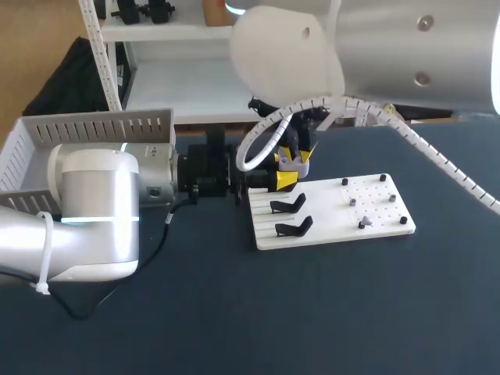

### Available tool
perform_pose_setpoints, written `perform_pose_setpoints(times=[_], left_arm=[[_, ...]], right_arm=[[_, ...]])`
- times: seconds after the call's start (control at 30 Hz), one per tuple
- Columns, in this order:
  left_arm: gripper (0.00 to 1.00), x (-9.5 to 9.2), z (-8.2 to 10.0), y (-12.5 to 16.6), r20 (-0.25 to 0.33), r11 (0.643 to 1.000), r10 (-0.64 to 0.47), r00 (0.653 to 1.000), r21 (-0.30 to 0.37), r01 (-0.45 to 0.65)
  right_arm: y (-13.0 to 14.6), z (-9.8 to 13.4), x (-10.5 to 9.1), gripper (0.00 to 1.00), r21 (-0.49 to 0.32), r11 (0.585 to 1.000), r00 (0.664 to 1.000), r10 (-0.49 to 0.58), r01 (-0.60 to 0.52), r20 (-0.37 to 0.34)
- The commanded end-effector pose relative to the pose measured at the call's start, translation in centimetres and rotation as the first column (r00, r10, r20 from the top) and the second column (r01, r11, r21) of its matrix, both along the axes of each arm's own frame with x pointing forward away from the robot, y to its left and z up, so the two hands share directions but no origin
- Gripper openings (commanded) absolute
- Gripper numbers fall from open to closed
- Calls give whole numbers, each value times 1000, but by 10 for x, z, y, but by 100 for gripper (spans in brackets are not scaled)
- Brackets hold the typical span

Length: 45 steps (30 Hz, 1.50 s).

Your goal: Pick up each earbud case from the left stands, insert the matching earbuds, close the lid, and place the case in the box.

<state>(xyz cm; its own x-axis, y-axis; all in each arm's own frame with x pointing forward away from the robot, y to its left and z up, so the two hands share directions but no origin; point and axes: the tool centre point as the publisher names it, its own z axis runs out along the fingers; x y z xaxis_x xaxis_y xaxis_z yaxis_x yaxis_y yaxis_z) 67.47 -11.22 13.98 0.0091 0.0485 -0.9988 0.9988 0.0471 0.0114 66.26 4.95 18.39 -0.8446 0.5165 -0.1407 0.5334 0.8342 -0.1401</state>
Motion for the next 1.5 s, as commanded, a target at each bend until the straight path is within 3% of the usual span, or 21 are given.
perform_pose_setpoints(times=[0.03,0.77,0.8,0.83,1.0,1.5], left_arm=[[0,-1,0,0,2,1000,4,1000,-3,-4],[0,-1,0,0,2,1000,4,1000,-3,-4],[0,-1,0,0,2,1000,4,1000,-3,-4],[0,-1,0,0,2,1000,4,1000,-3,-4],[0,-1,0,0,2,1000,4,1000,-3,-4],[0,-1,0,0,2,1000,4,1000,-3,-4]], right_arm=[[0,0,0,0,-2,1000,1000,-6,6,-3],[2,-10,0,0,11,1000,1000,-13,13,-23],[2,-10,0,7,13,1000,1000,-14,14,-23],[2,-10,0,20,17,1000,1000,-15,15,-16],[3,-9,-2,45,20,1000,1000,-13,13,-9],[5,2,-19,45,54,999,1000,0,-1,20]])
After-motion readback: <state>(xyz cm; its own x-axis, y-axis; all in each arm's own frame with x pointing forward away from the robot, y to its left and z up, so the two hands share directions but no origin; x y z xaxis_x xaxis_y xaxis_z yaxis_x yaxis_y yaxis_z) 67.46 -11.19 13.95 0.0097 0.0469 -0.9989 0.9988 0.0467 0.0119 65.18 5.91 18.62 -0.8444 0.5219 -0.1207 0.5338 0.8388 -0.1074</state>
